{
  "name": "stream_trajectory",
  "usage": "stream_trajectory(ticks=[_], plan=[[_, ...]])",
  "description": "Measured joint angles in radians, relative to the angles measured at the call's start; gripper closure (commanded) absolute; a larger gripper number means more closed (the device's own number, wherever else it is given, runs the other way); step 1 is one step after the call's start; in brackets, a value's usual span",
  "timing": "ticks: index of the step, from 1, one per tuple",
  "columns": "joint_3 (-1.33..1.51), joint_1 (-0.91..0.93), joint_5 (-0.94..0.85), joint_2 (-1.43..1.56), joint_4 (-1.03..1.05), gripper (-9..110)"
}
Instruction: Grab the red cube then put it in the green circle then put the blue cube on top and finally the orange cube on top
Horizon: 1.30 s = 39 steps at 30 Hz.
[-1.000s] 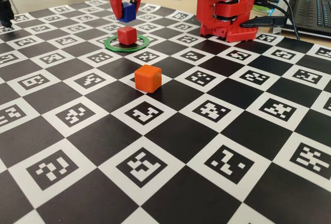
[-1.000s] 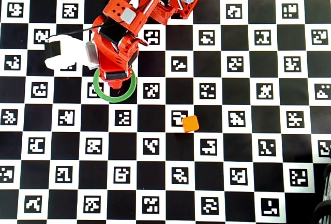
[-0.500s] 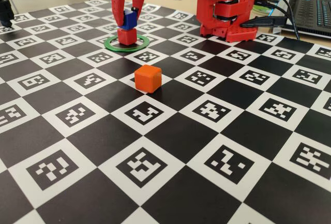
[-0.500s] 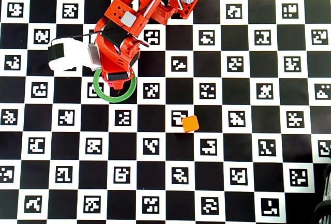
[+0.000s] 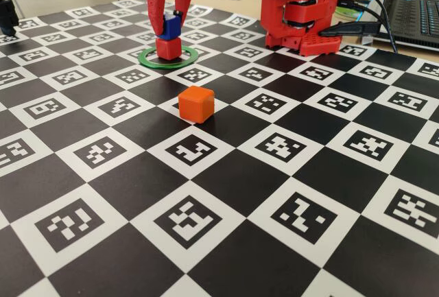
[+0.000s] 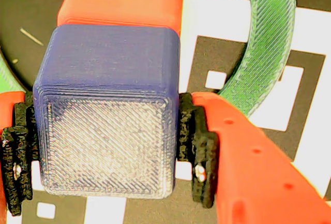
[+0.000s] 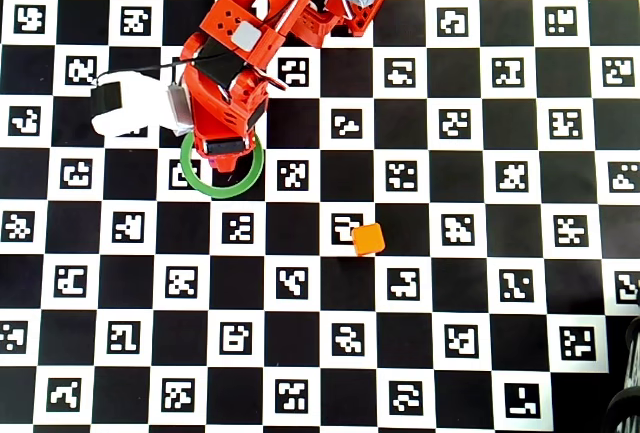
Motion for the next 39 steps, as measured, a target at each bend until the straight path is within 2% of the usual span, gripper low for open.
stream_trajectory(ticks=[8,13,23,31,39], plan=[[0.0,0.006,-0.003,0.0,0.002,74],[-0.002,0.006,-0.003,0.0,0.052,70],[-0.307,-0.003,0.008,0.0,0.342,70],[-0.617,-0.15,0.152,-0.003,0.568,70],[-0.744,-0.4,0.426,-0.132,0.623,69]])
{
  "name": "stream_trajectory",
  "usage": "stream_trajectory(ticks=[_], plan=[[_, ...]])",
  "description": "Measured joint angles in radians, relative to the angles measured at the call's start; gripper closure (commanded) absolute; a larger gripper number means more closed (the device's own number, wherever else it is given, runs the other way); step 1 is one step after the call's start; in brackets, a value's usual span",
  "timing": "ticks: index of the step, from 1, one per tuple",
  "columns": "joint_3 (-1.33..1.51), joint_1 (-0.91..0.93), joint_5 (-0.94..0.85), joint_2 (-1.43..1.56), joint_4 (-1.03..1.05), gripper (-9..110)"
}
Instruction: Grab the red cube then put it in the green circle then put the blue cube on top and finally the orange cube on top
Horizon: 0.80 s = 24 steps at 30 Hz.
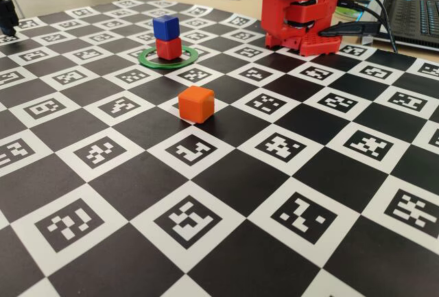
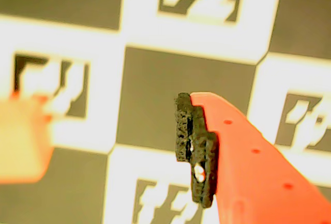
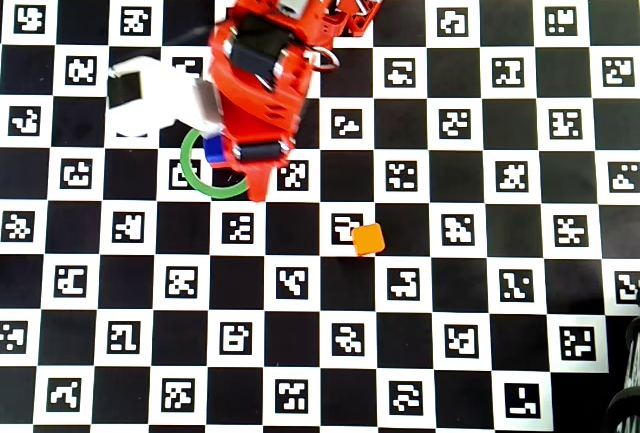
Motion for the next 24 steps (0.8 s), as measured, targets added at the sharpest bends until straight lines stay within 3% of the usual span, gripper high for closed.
stream_trajectory(ticks=[12,24], plan=[[-0.074,-0.319,0.42,-0.187,-0.026,65],[0.161,-0.416,0.511,-0.259,-0.327,64]])
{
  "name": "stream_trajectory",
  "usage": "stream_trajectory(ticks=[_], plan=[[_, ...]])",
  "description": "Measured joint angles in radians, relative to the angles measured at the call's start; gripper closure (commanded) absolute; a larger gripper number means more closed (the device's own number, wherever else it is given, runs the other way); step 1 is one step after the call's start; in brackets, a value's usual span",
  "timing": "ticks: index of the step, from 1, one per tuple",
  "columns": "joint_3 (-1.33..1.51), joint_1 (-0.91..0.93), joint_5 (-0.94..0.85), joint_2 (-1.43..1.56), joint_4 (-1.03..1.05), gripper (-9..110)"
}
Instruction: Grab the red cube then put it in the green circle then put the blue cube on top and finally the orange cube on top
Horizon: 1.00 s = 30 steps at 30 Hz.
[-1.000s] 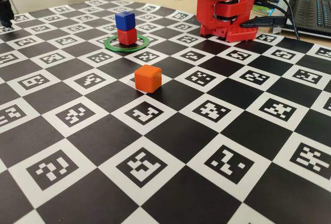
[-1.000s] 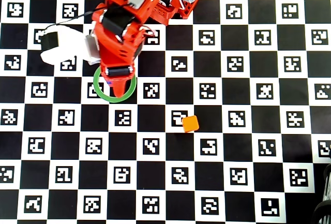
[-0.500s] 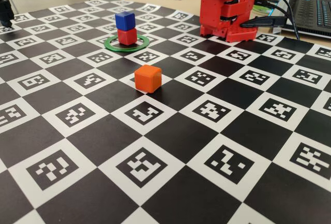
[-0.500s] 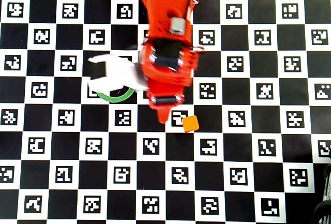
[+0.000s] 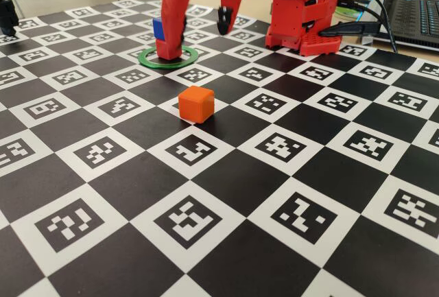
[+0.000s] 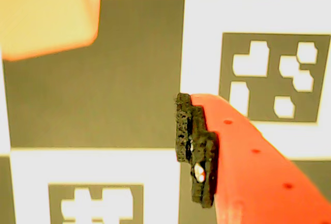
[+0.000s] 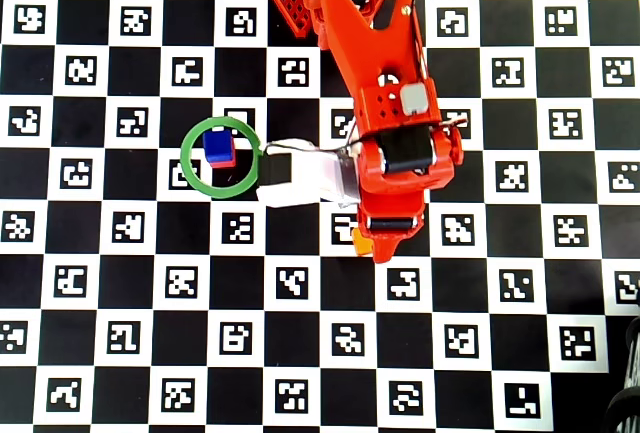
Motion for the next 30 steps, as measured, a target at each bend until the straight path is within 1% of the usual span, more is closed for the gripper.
stream_trajectory(ticks=[6,15,21,30], plan=[[0.089,0.002,0.0,-0.046,-0.153,64],[0.16,0.006,-0.017,-0.092,-0.279,64],[0.17,0.025,-0.04,-0.092,-0.328,64],[0.179,0.034,-0.117,-0.092,-0.341,64]])
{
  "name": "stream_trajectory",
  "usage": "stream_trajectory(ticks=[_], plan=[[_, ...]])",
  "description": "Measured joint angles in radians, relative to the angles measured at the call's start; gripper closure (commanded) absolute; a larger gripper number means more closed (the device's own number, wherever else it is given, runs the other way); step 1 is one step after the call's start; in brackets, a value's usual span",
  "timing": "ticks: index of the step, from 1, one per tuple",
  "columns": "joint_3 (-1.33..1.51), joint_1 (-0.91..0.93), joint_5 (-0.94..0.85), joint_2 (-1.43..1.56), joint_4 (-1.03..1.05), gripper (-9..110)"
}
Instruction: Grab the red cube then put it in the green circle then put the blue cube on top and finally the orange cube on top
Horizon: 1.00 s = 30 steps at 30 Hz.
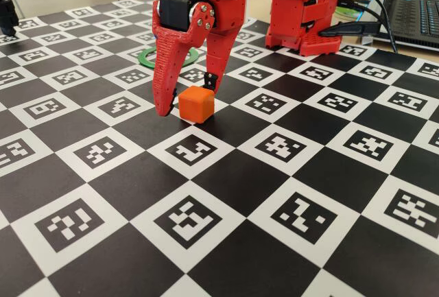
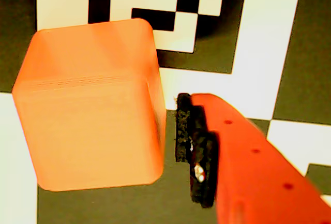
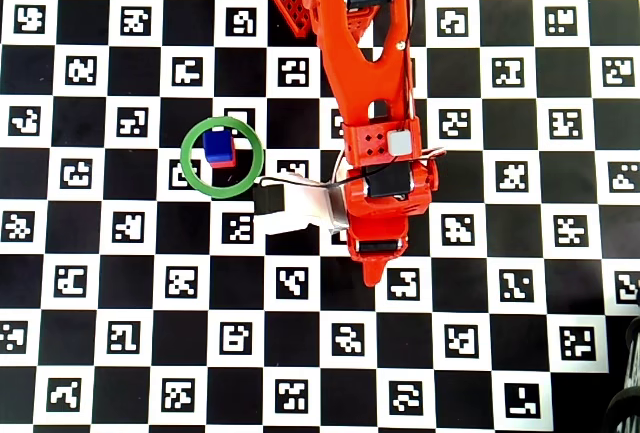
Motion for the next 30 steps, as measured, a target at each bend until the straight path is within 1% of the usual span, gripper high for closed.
stream_trajectory(ticks=[6,14,18,22,25,30], plan=[[0.009,0.0,-0.069,0.0,0.0,64],[0.009,0.0,-0.091,0.0,-0.021,65],[0.009,-0.002,-0.089,0.0,-0.023,72],[0.018,-0.002,-0.089,0.0,-0.023,84],[0.018,-0.002,-0.089,0.0,-0.026,90],[0.018,-0.002,-0.083,0.0,-0.035,92]])
